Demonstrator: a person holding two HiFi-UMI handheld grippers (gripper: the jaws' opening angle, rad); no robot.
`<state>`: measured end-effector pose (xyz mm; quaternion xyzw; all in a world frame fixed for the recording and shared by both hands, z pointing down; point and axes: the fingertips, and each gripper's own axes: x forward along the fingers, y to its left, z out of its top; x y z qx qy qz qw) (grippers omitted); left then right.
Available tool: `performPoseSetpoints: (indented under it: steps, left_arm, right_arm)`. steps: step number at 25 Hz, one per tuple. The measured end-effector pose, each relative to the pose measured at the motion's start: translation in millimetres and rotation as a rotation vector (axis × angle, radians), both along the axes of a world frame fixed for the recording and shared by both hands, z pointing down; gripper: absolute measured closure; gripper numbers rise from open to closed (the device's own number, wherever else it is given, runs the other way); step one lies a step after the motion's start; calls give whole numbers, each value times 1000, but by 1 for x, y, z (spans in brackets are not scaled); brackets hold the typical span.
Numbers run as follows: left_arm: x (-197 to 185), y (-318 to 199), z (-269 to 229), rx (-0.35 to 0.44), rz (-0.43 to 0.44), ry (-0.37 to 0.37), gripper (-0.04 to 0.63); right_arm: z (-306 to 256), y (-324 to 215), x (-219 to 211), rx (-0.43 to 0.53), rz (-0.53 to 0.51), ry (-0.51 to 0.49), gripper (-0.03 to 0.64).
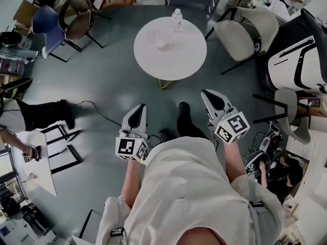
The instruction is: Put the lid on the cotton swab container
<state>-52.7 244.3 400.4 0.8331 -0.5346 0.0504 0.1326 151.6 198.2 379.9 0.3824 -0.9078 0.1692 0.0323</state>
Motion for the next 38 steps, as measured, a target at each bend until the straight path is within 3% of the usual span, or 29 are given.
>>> performPoseSetpoints:
  steps: [7,21,31,38]
  left_arm:
    - [42,-57,-10,-10,-36,58,584]
    - [92,-106,9,-91,-141,58,584]
    - [84,-119,20,-116,-167,45,584]
    - [76,-154,16,-96,-125,51,584]
  right_arm:
    - [1,-68,36,-7,-31,-11,611]
    - [36,-139,69,-106,-140,-42,611]
    - [47,-153,56,-138,-180,-38,611]
    - [36,-178,48,-118,-155,-21,611]
